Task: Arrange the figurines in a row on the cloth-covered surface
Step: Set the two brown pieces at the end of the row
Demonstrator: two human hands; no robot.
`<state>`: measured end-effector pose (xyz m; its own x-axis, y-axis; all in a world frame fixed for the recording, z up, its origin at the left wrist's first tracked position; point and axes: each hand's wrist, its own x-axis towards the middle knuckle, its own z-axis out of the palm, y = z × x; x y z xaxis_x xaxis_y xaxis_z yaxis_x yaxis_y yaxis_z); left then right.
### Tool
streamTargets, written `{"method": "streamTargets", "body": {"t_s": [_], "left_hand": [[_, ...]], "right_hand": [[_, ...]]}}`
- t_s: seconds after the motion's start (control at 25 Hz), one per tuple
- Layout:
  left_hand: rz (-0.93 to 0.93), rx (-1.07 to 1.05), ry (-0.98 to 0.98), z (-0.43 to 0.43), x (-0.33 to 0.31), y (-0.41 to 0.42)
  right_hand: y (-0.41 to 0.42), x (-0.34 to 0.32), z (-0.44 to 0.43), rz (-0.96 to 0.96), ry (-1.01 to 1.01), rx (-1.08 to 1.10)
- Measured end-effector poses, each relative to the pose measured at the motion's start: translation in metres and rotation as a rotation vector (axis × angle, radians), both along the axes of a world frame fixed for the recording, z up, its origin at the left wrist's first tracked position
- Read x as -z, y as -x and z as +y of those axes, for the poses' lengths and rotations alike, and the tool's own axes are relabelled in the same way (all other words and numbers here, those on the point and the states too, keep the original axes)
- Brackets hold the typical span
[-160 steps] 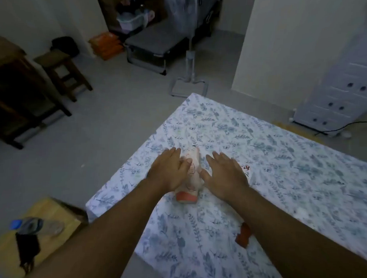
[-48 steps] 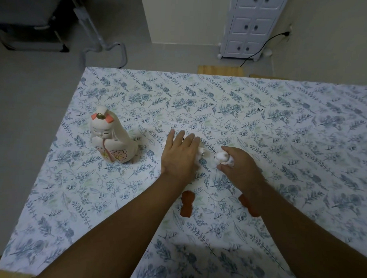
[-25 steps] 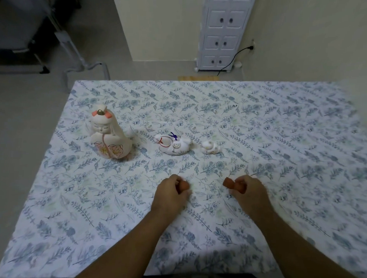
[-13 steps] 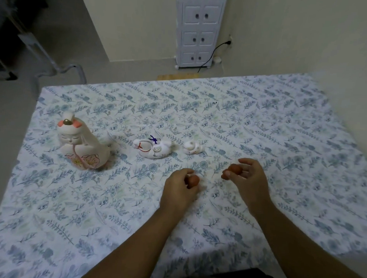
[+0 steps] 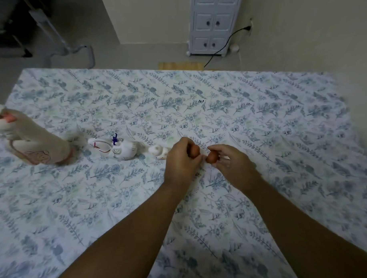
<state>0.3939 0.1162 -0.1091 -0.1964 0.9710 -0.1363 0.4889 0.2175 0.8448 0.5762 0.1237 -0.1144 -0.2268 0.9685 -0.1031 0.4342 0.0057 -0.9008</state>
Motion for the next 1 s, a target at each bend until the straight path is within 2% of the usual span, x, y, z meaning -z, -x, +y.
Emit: {"method": "streamTargets", "body": {"t_s": [0.12, 0.36, 0.72, 0.92, 1.0], "left_hand": [[0.045, -0.02, 0.001, -0.002, 0.011, -0.004], [0.019, -0.076, -0.018, -0.006, 0.014, -0.005], [-0.001, -0.145, 0.052, -0.012, 0.017, -0.014], [-0.018, -0.077, 0.061, -0.014, 0.013, -0.009], [0.034, -0.04, 0.029, -0.02, 0.008, -0.003]], "right_hand": [[-0.001, 0.01, -0.002, 0.032, 0.046, -0.011], [0.011, 0.015, 0.0, 0.102, 0.158, 0.201], [0.007, 0.013, 0.001, 0.001, 0.131, 0.12], [0.013, 0.009, -0.003, -0.062, 0.14, 0.131], [0.013, 0.002, -0.009, -0.114, 0.153, 0.124]]}}
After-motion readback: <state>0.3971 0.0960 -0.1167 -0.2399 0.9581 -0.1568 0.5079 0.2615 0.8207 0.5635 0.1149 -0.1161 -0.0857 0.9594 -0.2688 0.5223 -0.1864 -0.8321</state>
